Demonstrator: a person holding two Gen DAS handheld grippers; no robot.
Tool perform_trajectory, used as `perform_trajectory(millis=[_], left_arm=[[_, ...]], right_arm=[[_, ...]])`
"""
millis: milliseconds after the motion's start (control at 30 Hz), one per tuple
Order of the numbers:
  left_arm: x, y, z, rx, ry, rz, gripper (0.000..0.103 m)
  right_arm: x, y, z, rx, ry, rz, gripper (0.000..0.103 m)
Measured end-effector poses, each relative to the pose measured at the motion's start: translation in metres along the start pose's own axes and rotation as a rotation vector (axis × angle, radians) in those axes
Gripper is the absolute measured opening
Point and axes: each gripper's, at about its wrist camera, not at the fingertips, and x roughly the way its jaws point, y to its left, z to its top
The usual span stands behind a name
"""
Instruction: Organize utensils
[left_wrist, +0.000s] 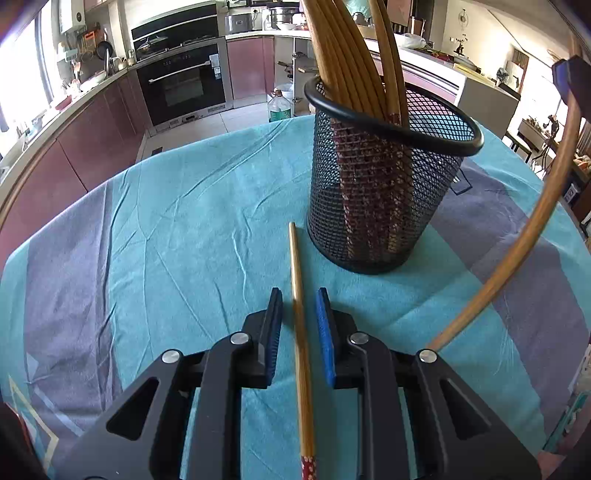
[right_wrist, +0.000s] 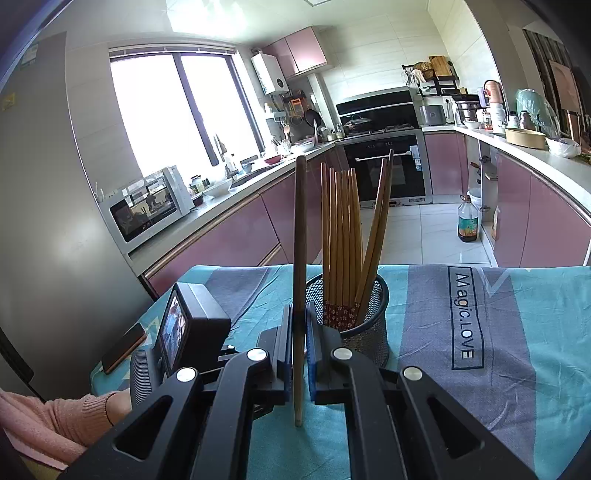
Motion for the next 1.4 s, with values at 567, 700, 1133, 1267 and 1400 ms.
perform_trajectory(millis=[567,700,1133,1267,1400], left_arm=[[-0.069,0.035,0.0,-0.09,-0.121,-0.152,0.007],[-0.108,0.048,0.003,-0.099,-0.2,-0.221,0.007],[-0.208,0.058,0.025,-0.112,-0.455,-0.319,0.007],[-0.226,0.059,0.042,-0.112,-0.518,-0.32,0.007],[-0.242,0.054,0.058,-0.091,-0.558,-0.316,0.007]], right_arm=[[-0.009,0.0,0.006,-0.016,-0.025,-0.001,0.005],[-0.016,0.002,0.011,-0.022,-0.045,-0.002,0.005],[-0.04,0.014,0.036,-0.072,-0.11,-0.01,0.005],[-0.044,0.017,0.047,-0.095,-0.127,-0.015,0.006],[-0.048,0.02,0.059,-0.111,-0.145,-0.015,0.005]])
